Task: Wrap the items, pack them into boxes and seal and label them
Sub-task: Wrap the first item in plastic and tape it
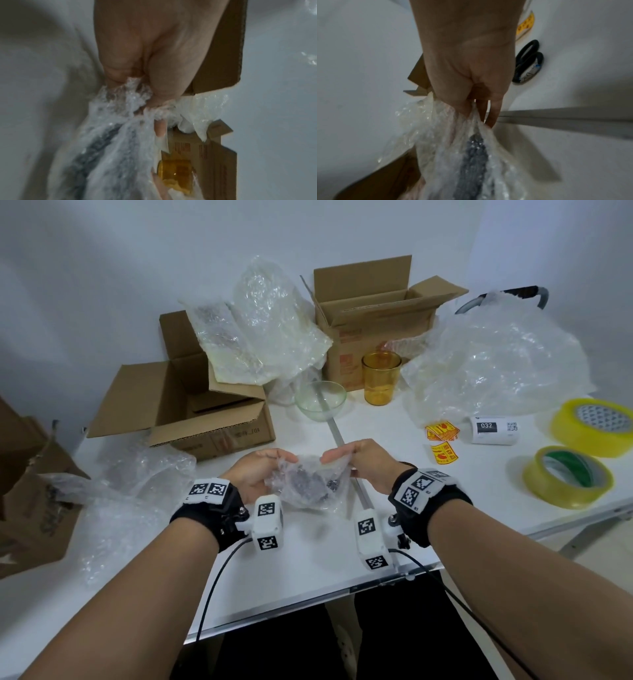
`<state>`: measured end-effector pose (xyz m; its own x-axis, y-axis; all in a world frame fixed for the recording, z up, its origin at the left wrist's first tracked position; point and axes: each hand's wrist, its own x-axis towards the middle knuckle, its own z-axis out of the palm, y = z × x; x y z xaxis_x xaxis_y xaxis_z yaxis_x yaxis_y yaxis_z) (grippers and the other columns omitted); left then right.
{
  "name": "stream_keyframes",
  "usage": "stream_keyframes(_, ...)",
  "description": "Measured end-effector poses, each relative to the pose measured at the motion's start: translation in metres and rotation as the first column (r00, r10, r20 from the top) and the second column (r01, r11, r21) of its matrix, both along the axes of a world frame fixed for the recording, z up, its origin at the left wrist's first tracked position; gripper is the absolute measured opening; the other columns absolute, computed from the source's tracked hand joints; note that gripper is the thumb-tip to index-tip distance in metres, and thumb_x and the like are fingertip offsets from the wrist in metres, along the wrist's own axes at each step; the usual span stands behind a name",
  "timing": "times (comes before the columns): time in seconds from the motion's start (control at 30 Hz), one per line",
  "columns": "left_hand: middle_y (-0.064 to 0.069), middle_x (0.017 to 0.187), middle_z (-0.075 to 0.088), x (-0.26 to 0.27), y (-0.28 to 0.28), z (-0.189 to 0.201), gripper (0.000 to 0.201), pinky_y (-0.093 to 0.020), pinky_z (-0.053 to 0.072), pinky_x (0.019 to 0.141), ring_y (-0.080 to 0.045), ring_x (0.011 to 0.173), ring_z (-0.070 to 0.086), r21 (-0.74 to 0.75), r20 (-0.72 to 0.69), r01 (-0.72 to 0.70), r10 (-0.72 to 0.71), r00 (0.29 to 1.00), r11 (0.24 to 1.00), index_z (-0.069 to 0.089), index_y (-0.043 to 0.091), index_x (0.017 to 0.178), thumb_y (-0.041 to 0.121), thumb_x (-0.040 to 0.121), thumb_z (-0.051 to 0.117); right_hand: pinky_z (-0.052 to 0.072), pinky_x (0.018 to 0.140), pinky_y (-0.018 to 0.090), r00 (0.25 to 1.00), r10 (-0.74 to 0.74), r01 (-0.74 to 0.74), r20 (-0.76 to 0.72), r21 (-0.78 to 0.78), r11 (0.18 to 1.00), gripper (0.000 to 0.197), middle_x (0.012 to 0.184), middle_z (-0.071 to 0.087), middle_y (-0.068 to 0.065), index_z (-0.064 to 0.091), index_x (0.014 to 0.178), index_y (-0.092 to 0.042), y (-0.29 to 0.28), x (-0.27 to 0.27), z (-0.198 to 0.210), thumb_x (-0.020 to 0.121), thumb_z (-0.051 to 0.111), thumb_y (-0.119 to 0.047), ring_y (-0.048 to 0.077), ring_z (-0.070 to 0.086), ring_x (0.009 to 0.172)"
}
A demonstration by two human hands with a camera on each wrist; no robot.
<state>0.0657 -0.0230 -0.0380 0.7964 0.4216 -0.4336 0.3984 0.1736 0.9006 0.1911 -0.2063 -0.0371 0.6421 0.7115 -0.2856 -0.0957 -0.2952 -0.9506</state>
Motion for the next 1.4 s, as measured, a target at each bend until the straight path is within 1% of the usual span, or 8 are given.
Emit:
stream_keyframes(0.23, -0.006, 0.076, 0.064, 0.004, -0.01, 0.001, 0.043, -0.027, 0.047, 0.062, -0.025, 0.073, 0.059, 0.213, 0.016, -0.008, 0.005, 1.0, 0.977, 0.061, 0.013, 0.061, -0.008, 0.09, 0.037, 0.041, 0.106, 0.041, 0.962, 0.231, -0.169, 0.147, -0.345, 0.923, 0.07, 0.129, 0.061, 0.002, 0.072, 0.11, -0.016, 0.007, -0.001, 0.018, 0.07, 0.06, -0.072, 0.024, 0.055, 0.116)
stream_keyframes(0.33, -0.004, 0.082, 0.065, 0.003, -0.008, 0.0, 0.051, -0.035, 0.042, 0.076, -0.028, 0.088, 0.057, 0.264, 0.006, 0.021, -0.024, 1.0, 0.964, 0.062, 0.019, 0.057, -0.009, 0.089, 0.034, 0.046, 0.086, 0.029, 0.904, 0.245, -0.101, 0.349, -0.382, 0.919, 0.029, 0.103, 0.061, 0.007, 0.069, 0.08, -0.013, 0.009, 0.001, 0.017, 0.089, 0.065, -0.04, 0.022, 0.057, 0.095)
stream_keyframes(0.5, -0.006, 0.109, 0.067, -0.002, -0.013, 0.01, 0.037, -0.032, 0.045, 0.083, -0.019, 0.103, 0.06, 0.31, 0.065, 0.105, -0.132, 0.989, 0.945, 0.06, 0.012, 0.071, -0.01, 0.092, 0.039, 0.047, 0.092, 0.032, 0.901, 0.313, -0.14, 0.3, -0.483, 0.865, 0.067, 0.126, 0.052, 0.005, 0.043, 0.135, -0.013, 0.012, -0.006, 0.001, 0.08, 0.078, -0.031, 0.022, 0.054, 0.112)
stream_keyframes(0.63, -0.006, 0.112, 0.07, 0.0, -0.012, 0.018, 0.027, -0.049, 0.047, 0.097, -0.031, 0.101, 0.064, 0.271, 0.071, 0.084, -0.107, 0.992, 0.959, 0.066, 0.016, 0.1, -0.002, 0.093, 0.047, 0.049, 0.072, 0.031, 0.895, 0.336, -0.144, 0.293, -0.523, 0.84, 0.036, 0.095, 0.064, 0.007, 0.063, 0.11, -0.005, 0.017, -0.009, 0.0, 0.083, 0.075, -0.025, 0.024, 0.062, 0.088)
stream_keyframes(0.77, -0.006, 0.126, 0.056, -0.001, -0.013, 0.029, 0.032, -0.035, 0.045, 0.083, -0.018, 0.098, 0.055, 0.278, -0.04, 0.011, 0.001, 0.999, 0.961, 0.055, 0.024, 0.123, 0.043, 0.099, 0.046, 0.059, 0.081, 0.043, 0.945, 0.241, -0.117, 0.221, -0.461, 0.88, 0.022, 0.091, 0.069, 0.017, 0.067, 0.098, 0.003, 0.019, -0.009, -0.002, 0.083, 0.073, -0.013, 0.034, 0.07, 0.088)
stream_keyframes(1.0, -0.008, 0.125, 0.064, 0.0, -0.024, 0.026, 0.039, -0.03, 0.047, 0.093, -0.025, 0.111, 0.058, 0.853, -0.114, 0.122, -0.048, 0.992, 0.507, 0.06, 0.014, 0.129, 0.023, 0.092, 0.063, 0.06, 0.078, 0.039, 0.997, 0.078, -0.068, 0.017, -0.338, 0.939, 0.022, 0.102, 0.065, 0.022, 0.059, 0.109, 0.008, 0.017, -0.016, 0.008, 0.09, 0.059, -0.004, 0.033, 0.068, 0.093)
stream_keyframes(1.1, -0.004, 0.121, 0.065, 0.006, -0.036, 0.026, 0.033, -0.02, 0.039, 0.086, -0.019, 0.107, 0.059, 0.909, -0.007, 0.074, -0.163, 0.987, 0.411, 0.066, 0.013, 0.122, 0.011, 0.091, 0.059, 0.058, 0.052, 0.031, 0.988, -0.041, 0.011, -0.147, -0.2, 0.98, 0.005, 0.087, 0.061, 0.016, 0.056, 0.095, 0.002, 0.012, -0.02, 0.016, 0.094, 0.056, -0.003, 0.025, 0.062, 0.073)
stream_keyframes(1.4, -0.013, 0.114, 0.06, 0.001, -0.049, 0.005, 0.026, -0.041, 0.049, 0.083, -0.034, 0.102, 0.058, 0.947, -0.262, 0.31, -0.347, 0.9, 0.088, 0.063, 0.008, 0.117, 0.015, 0.097, 0.048, 0.054, 0.068, 0.03, 0.928, -0.065, 0.07, -0.366, 0.0, 0.998, 0.039, 0.105, 0.067, 0.013, 0.06, 0.118, -0.008, 0.016, -0.018, 0.013, 0.099, 0.051, -0.04, 0.023, 0.066, 0.088)
